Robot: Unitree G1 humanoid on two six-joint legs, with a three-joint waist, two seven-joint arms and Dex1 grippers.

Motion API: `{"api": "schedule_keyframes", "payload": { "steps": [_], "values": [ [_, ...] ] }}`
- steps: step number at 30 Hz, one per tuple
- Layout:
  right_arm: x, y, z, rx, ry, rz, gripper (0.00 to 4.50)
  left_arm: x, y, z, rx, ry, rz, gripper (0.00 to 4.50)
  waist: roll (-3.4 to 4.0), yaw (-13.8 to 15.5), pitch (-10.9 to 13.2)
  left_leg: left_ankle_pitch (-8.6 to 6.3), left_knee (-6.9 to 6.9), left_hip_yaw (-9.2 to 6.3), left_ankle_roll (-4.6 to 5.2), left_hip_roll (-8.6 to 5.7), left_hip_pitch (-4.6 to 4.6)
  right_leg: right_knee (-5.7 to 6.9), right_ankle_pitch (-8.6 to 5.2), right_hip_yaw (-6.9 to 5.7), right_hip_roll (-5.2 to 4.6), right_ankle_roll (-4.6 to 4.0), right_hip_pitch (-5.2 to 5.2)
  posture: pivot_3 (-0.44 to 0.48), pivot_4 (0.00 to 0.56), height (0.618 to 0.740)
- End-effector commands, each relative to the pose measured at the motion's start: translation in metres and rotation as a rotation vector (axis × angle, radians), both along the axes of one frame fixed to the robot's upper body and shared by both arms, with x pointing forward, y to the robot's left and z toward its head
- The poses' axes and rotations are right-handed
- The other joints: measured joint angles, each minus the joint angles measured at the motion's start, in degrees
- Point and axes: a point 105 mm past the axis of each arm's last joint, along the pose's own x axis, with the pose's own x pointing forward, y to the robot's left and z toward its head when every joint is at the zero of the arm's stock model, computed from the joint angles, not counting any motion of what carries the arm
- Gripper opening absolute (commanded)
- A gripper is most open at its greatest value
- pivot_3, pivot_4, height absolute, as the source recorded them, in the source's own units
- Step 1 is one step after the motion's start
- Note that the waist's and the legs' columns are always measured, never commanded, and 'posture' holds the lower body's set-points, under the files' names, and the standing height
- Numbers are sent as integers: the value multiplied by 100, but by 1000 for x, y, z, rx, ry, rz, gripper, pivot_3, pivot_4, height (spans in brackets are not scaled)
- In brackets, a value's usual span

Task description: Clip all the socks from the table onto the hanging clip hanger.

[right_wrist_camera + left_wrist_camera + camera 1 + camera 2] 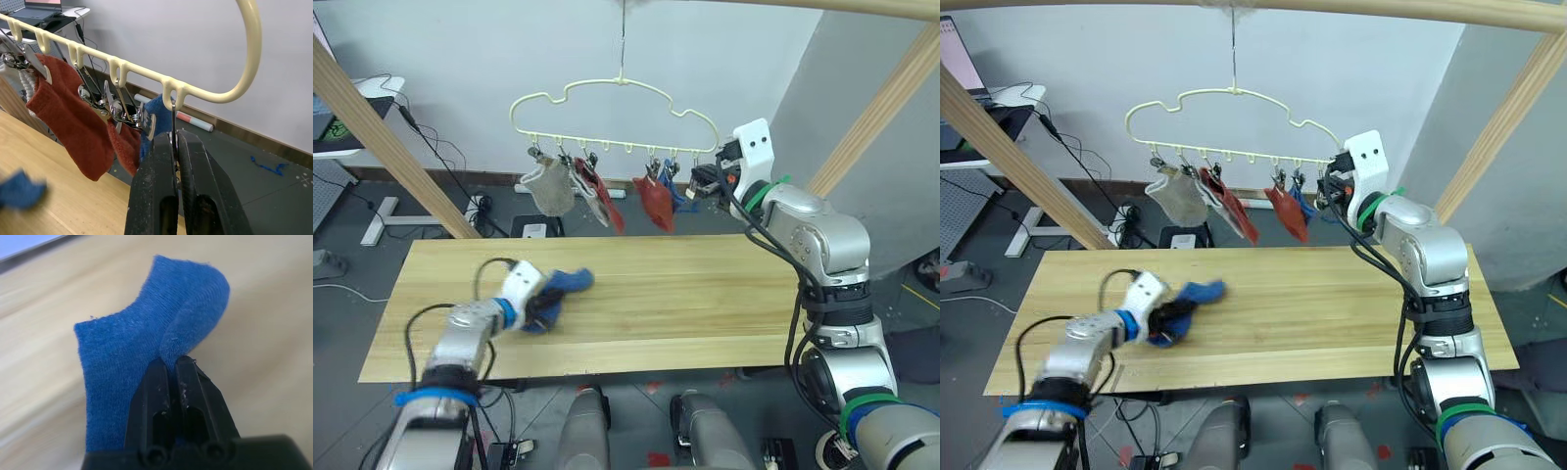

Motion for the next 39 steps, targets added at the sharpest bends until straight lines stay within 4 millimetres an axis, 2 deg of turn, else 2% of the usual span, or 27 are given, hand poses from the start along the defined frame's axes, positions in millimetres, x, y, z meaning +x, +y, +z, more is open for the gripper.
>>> {"api": "schedule_keyframes", "payload": {
  "steps": [1,4,6,12,16,22,39],
  "values": [
    [-1,-3,13,44,-9,18,0,-4,-49,53,-88,-184,-171,36,2,24,1,0,1,-5,0,-1,0,3,1,-4,2,-4,1,40,246,740],
    [0,-11,18,122,56,1,0,-10,-81,78,-188,-267,-212,36,2,19,1,1,10,-1,1,-8,0,2,1,5,-2,-4,6,33,245,740],
    [-1,-15,21,175,104,-4,0,-13,-96,88,-228,-314,-218,36,2,4,1,1,15,7,2,-11,0,-7,2,16,-4,-3,8,24,246,740],
    [-7,-17,31,382,284,27,0,-14,-125,109,-290,-448,-193,36,5,-9,3,1,9,-1,2,-4,1,-1,2,10,7,-2,4,13,246,740],
    [-10,-16,37,449,341,41,0,-6,-128,117,-303,-517,-140,36,6,-16,4,1,7,1,2,-5,-1,-4,2,11,8,-3,3,3,246,740],
    [-13,-14,38,462,371,40,0,1,-133,125,-339,-573,-85,36,6,-25,3,0,9,1,3,-10,-6,-7,2,11,4,-2,3,-4,248,740],
    [-19,-5,38,521,415,53,0,11,-149,127,-372,-580,-58,36,7,-58,4,-1,7,-2,5,-10,-9,-8,1,9,5,-1,1,-9,251,740]
  ]
}}
